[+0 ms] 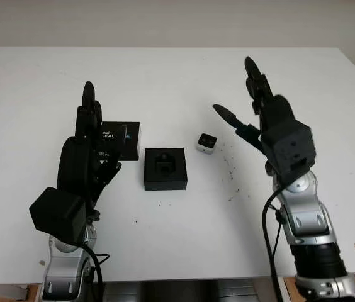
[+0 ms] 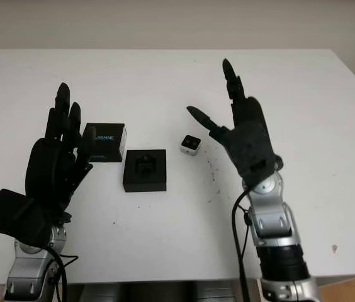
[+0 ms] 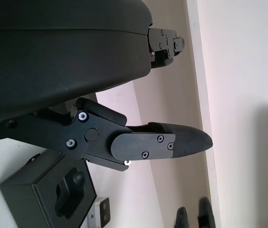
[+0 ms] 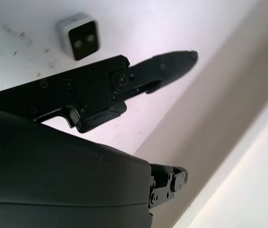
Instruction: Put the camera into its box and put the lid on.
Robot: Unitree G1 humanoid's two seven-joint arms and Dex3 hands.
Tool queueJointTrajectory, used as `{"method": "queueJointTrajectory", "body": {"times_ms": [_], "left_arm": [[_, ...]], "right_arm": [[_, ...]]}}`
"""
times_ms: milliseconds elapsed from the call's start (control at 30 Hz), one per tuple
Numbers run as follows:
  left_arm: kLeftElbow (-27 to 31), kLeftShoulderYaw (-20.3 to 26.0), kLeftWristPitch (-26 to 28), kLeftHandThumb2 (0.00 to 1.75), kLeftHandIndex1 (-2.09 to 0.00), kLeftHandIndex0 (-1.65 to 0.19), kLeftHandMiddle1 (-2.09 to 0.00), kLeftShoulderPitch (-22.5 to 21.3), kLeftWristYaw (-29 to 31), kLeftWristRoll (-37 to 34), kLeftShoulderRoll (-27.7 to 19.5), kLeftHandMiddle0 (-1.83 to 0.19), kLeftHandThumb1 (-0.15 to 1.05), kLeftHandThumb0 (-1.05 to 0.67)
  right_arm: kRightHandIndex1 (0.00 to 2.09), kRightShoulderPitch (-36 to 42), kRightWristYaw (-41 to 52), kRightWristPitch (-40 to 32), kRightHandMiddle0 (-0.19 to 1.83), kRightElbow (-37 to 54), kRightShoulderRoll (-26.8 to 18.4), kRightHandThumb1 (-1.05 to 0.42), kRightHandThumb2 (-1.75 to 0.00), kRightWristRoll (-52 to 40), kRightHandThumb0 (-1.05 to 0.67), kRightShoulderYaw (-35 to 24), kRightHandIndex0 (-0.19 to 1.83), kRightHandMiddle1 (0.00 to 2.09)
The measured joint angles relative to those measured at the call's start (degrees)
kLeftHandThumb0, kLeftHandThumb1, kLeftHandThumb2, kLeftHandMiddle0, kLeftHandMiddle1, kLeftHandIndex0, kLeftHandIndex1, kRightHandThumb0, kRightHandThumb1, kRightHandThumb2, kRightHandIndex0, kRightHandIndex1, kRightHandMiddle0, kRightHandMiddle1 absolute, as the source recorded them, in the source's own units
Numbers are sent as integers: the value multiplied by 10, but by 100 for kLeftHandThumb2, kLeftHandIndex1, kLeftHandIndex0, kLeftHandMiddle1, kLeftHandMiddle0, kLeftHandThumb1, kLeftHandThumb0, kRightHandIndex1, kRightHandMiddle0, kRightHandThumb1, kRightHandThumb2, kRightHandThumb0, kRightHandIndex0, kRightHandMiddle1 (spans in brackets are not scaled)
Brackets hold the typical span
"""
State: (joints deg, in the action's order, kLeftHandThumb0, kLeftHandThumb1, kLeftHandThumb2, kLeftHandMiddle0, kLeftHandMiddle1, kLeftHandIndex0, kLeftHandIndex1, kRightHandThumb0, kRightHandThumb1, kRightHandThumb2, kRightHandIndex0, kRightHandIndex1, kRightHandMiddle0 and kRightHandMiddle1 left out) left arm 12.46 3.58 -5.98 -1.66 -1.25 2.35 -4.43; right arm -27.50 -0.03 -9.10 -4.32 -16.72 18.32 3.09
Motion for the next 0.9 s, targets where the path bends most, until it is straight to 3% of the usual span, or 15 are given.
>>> {"method": "queueJointTrajectory", "body": {"times_ms": [200, 433, 900], "left_arm": [[-2, 0, 0, 42, -5, 8, -6, -6, 0, 0, 0, 8, 105, -65], [-6, 0, -1, 42, -5, 9, -5, -10, -1, 1, 0, 8, 105, -67], [-7, 1, -6, 42, -6, 7, -6, -10, -4, 9, -1, 6, 105, -65]], "right_arm": [[12, -51, 51, -2, 13, -79, -43, -92, -5, 65, -73, 53, 8, 21], [10, -104, 96, 5, 21, -162, -63, -90, -5, 101, -75, 96, 9, 19], [10, -114, 94, 4, 40, -174, -65, -85, -4, 158, -75, 133, 17, 20]]}}
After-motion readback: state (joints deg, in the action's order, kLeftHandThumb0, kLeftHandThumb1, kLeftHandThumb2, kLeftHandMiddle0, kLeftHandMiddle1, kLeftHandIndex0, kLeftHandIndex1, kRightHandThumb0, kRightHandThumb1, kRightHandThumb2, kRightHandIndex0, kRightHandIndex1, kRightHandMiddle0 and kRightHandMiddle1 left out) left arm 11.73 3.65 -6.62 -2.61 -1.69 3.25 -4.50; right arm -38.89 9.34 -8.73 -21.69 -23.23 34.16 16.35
